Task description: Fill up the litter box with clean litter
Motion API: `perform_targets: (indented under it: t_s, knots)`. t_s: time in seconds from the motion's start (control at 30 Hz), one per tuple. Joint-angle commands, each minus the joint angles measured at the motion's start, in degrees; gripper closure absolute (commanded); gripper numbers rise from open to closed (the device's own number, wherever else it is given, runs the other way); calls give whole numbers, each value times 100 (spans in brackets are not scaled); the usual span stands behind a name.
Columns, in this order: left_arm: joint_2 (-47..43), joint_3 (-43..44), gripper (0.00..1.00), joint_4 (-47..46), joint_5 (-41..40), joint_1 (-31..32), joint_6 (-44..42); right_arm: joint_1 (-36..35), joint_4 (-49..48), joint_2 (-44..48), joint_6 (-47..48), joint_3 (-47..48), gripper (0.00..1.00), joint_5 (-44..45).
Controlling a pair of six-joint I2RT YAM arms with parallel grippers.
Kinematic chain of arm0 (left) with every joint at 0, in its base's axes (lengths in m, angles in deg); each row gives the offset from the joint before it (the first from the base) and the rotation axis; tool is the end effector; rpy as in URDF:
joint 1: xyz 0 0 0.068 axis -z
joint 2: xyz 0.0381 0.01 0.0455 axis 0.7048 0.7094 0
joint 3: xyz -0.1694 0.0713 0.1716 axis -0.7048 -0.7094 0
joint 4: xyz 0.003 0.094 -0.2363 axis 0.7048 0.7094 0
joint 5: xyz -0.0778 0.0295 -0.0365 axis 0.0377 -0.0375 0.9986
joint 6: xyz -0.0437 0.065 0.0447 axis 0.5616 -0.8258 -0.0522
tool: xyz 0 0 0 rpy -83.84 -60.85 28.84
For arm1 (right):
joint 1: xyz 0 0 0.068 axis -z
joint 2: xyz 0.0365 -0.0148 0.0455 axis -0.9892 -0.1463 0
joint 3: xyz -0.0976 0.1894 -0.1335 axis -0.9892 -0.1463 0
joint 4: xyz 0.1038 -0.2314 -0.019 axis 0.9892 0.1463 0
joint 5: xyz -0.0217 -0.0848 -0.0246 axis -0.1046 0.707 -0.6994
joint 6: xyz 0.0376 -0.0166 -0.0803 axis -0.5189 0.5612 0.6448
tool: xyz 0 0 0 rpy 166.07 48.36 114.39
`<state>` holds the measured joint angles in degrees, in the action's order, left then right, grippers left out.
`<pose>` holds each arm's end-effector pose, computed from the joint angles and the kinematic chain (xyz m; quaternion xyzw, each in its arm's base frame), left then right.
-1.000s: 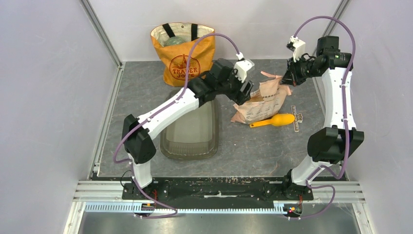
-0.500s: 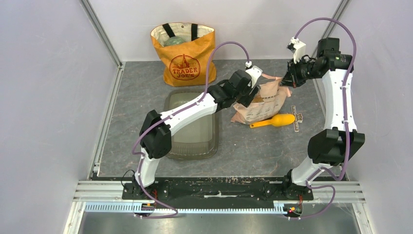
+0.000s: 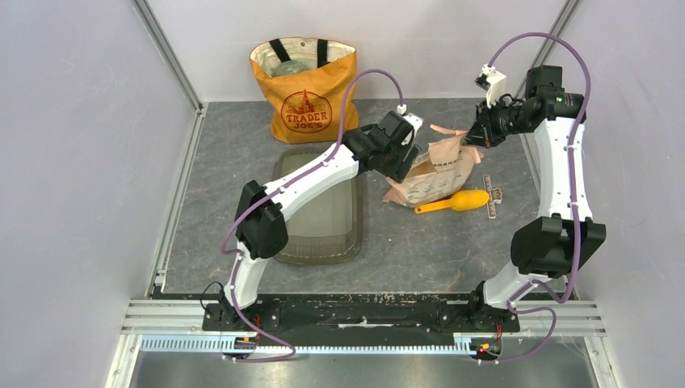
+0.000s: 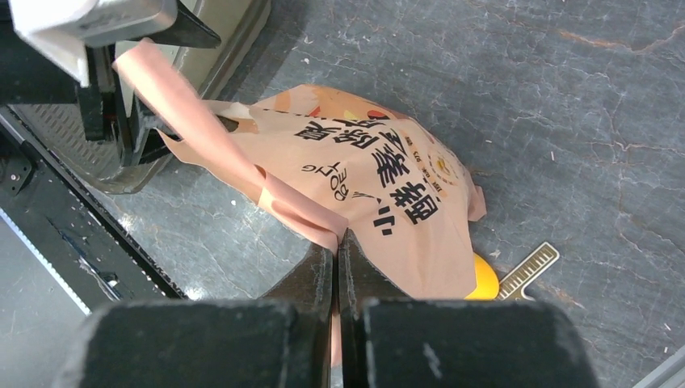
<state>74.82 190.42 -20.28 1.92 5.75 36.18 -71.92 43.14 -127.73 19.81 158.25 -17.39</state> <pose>0.3186 -0.3674 0.2546 0.3120 0.8745 -0.1134 0.3536 0.3323 -0.0008 0.3491 -0.2678 0.8600 0.2399 0.3621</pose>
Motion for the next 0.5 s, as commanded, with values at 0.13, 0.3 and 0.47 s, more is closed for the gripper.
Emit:
perform_targets:
  t_s: [0.13,0.3,0.47]
  knots:
    - [21,226,27,724,-481,-223,1195,-11,-354,576,5,-61,100,-907]
    - [302,700,32,599,-59,-264,1341,-9,-203,537,163,-49,100,-1045]
    - [370,480,29,770,277,-262,1490,-9,-192,499,169,-11,100,-1041]
